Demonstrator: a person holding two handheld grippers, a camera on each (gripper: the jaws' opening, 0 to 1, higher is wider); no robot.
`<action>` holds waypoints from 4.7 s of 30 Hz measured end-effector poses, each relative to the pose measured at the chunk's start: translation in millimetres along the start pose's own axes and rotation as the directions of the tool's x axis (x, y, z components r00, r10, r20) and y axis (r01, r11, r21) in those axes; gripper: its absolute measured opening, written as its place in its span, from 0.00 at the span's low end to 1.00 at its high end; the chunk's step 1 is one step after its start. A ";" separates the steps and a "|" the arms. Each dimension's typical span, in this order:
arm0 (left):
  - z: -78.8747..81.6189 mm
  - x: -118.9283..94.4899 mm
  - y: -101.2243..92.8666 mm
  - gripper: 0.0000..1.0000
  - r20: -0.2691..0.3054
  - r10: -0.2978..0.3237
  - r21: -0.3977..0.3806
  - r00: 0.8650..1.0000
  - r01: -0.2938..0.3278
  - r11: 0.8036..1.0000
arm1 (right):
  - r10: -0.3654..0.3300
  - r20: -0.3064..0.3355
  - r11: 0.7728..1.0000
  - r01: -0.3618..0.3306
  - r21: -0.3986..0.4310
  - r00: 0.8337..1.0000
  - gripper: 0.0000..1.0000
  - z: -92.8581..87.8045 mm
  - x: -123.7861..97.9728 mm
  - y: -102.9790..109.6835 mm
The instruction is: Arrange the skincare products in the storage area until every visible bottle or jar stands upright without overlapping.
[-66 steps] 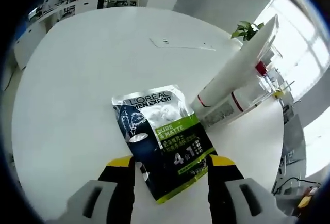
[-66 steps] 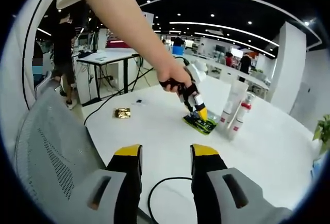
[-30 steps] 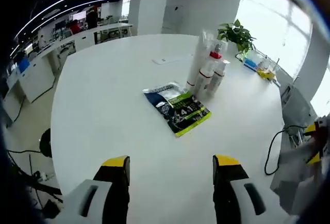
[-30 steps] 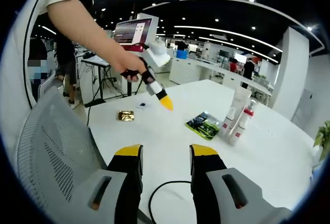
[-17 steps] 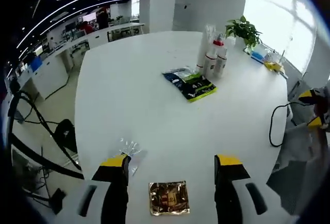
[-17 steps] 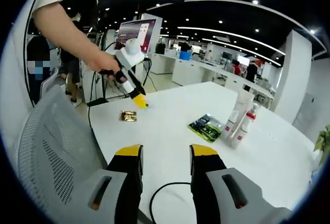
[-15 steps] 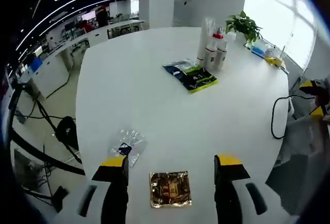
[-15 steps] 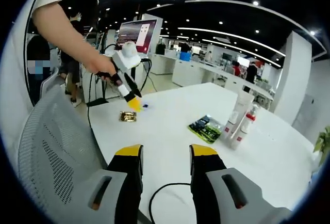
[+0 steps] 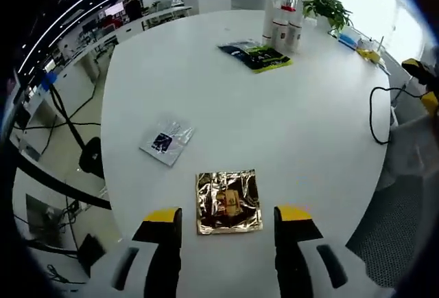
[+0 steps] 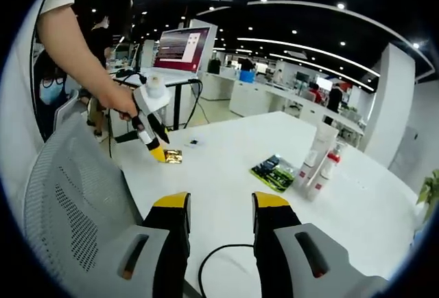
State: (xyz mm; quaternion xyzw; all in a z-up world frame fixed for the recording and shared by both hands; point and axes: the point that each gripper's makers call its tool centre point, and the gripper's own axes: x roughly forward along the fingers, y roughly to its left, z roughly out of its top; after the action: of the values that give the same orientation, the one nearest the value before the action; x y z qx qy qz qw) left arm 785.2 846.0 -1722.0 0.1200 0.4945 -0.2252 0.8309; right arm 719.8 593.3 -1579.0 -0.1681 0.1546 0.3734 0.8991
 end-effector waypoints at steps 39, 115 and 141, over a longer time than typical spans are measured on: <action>7.5 6.1 -21.0 0.39 0.013 0.007 -0.065 1.000 -0.006 0.998 | 0.000 -0.014 1.000 0.000 0.000 1.000 0.31 -3.5 0.5 -1.8; 35.4 -74.5 -213.7 0.39 0.372 -0.245 0.611 0.895 -0.037 0.790 | 0.349 -0.072 0.924 -0.330 0.192 0.935 0.13 -14.5 6.7 64.9; 40.1 -89.7 -241.7 0.39 0.423 -0.363 0.712 0.830 -0.056 0.700 | 0.345 -0.054 0.905 -0.316 0.284 0.937 0.13 -12.6 6.7 60.8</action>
State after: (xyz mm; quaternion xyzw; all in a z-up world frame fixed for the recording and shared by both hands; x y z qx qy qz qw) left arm 660.2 641.8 -1618.5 0.3131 0.1291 -0.4904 0.8030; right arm 678.4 632.6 -1604.3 -0.0340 0.2763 0.4867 0.8280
